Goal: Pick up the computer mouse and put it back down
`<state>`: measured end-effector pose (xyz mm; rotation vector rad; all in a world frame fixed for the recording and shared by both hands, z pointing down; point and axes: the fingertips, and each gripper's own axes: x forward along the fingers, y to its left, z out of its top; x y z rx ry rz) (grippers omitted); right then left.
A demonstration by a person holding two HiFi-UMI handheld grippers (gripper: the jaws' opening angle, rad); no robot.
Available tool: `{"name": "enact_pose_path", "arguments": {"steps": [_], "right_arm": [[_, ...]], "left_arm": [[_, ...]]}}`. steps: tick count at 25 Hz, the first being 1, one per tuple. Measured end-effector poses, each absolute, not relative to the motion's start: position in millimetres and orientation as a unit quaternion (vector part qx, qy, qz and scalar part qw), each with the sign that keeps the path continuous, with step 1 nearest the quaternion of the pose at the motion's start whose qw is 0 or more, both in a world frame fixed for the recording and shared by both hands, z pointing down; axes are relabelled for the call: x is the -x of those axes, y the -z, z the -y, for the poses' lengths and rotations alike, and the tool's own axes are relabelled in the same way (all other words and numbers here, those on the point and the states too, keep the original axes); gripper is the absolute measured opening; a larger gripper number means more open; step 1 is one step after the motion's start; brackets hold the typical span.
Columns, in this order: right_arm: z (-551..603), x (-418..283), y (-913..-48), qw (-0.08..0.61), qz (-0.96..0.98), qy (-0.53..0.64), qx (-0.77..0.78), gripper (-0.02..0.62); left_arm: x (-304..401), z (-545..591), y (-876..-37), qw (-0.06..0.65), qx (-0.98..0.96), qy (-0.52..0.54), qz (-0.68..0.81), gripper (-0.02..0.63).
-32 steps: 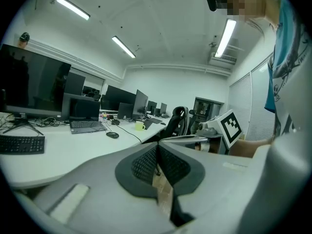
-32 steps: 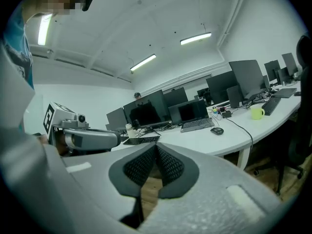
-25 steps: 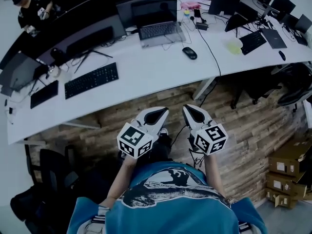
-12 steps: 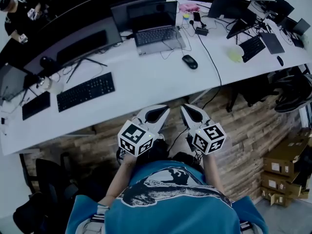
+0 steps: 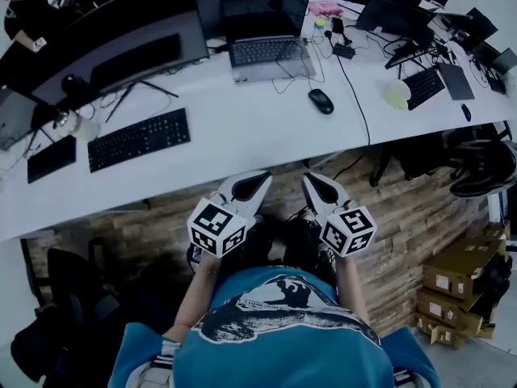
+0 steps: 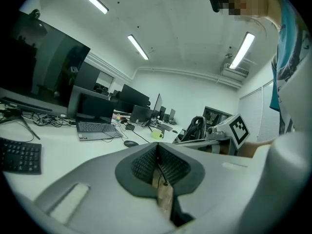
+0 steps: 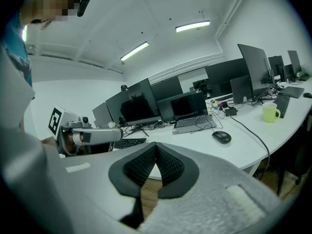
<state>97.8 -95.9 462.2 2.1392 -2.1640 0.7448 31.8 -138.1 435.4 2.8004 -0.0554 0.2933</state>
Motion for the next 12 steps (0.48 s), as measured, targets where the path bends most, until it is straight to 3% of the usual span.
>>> {"name": "enact_pose_path", "arguments": {"steps": [12], "right_arm": [[118.3, -143.5, -474.7, 0.006, 0.71, -0.25, -0.658, 0.002]], "left_arm": [[-57.5, 156.1, -439.9, 0.173, -0.977, -0.103, 0.072, 0.014]]}}
